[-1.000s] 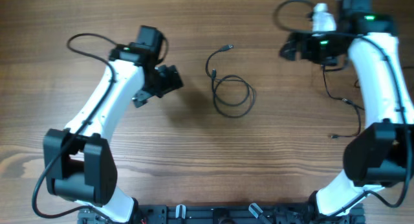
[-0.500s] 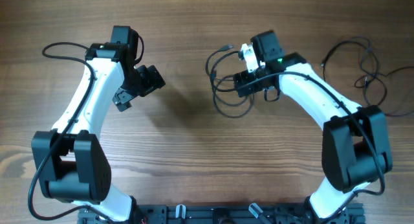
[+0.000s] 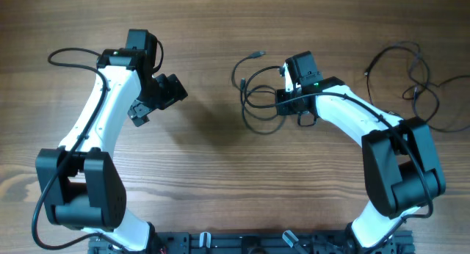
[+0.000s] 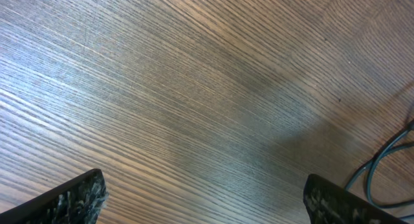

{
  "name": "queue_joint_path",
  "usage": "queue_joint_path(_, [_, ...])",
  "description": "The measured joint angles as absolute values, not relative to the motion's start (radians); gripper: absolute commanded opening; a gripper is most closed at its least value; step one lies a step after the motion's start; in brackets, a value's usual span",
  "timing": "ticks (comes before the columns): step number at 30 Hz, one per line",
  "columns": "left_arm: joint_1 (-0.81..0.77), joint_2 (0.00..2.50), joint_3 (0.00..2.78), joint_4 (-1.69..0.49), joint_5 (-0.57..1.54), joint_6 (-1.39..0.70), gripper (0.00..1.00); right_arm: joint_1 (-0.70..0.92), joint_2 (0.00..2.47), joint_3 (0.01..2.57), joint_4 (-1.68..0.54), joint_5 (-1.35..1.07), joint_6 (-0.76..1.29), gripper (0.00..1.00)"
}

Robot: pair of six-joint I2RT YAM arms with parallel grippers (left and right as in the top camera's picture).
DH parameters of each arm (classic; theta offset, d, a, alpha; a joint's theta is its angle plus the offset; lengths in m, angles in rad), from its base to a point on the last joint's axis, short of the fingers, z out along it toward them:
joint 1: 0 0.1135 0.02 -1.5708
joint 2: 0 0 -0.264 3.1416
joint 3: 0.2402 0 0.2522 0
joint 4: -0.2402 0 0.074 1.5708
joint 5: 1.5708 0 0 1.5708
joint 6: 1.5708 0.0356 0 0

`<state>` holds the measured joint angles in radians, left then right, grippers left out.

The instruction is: Untangle cables

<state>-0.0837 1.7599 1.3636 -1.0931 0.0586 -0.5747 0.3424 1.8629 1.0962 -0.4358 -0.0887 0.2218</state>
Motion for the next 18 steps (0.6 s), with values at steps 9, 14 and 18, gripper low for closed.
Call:
queue_joint_path(9, [-0.084, 1.760, 1.364, -1.093, 0.059, -0.575, 1.00, 0.342, 1.832, 1.188, -0.559, -0.089, 0.231, 0.04])
queue_joint_path(14, [-0.084, 1.760, 1.364, -1.093, 0.062, -0.575, 1.00, 0.342, 1.639, 1.349, -0.521, -0.168, 0.231, 0.04])
queue_joint_path(18, [-0.084, 1.760, 1.364, -1.093, 0.062, -0.575, 1.00, 0.342, 1.441, 1.396, -0.399, -0.202, 0.232, 0.04])
